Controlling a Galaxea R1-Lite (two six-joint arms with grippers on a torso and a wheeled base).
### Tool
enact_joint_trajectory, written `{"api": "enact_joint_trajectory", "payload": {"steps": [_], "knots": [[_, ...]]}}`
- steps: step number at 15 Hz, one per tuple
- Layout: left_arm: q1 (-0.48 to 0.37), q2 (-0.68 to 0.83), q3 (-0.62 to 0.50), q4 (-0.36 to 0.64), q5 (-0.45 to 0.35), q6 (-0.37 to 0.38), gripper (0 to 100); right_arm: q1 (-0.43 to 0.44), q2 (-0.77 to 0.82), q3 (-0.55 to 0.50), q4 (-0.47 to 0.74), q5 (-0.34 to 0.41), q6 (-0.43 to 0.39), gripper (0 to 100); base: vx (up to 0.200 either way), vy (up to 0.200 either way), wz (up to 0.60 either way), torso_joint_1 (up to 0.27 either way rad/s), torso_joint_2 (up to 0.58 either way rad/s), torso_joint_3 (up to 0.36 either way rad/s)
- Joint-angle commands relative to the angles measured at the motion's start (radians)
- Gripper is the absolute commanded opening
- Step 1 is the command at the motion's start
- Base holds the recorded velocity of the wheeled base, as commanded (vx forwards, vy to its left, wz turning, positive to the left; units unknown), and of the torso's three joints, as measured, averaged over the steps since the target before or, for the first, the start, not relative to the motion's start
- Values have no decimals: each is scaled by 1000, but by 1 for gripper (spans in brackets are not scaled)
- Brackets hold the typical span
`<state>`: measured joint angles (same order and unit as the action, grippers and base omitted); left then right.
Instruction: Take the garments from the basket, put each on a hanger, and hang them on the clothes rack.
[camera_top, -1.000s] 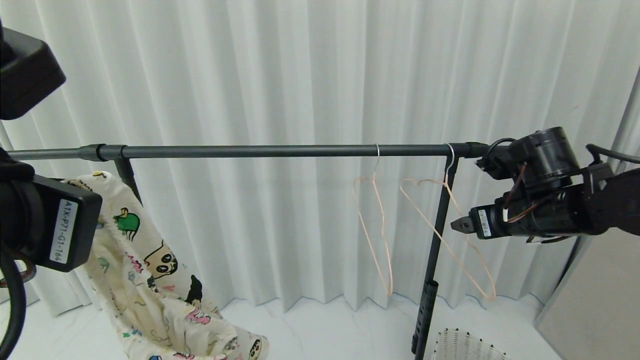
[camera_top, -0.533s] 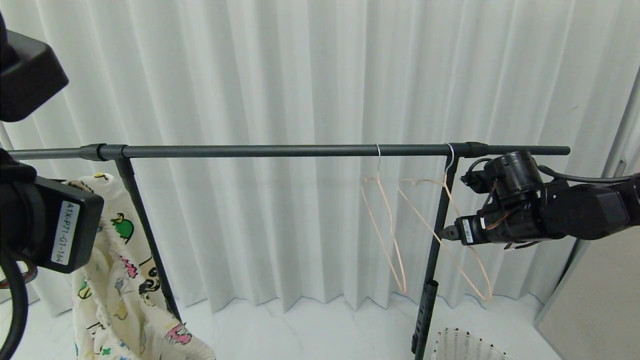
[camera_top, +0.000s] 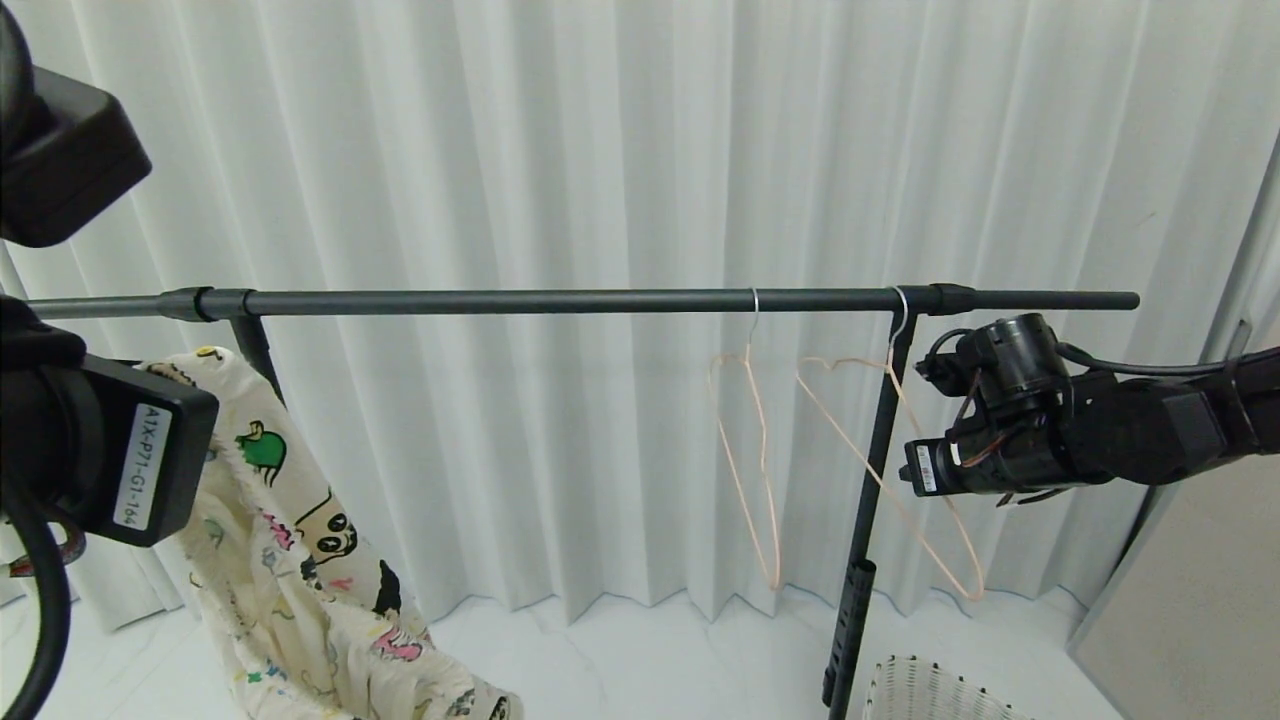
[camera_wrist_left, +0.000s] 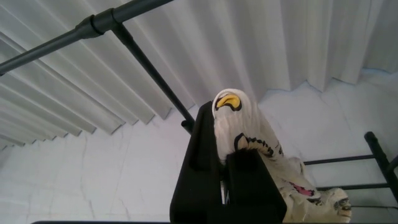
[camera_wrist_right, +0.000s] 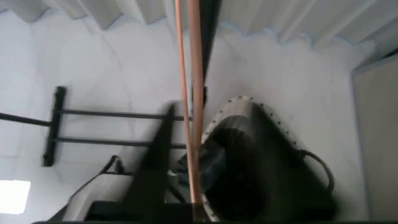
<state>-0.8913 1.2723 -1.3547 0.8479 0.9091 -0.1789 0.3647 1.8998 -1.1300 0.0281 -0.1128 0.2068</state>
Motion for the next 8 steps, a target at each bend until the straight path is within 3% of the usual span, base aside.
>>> {"api": "enact_joint_trajectory", "payload": {"steps": [1, 8], "knots": [[0, 2, 0, 0, 1, -1, 0, 3, -5, -1, 1, 7, 6, 0, 0, 0, 0, 0, 0, 0], [0, -5, -3, -1, 1, -1, 0, 54, -94, -1, 0, 7, 45, 0, 0, 0, 0, 0, 0, 0]]}}
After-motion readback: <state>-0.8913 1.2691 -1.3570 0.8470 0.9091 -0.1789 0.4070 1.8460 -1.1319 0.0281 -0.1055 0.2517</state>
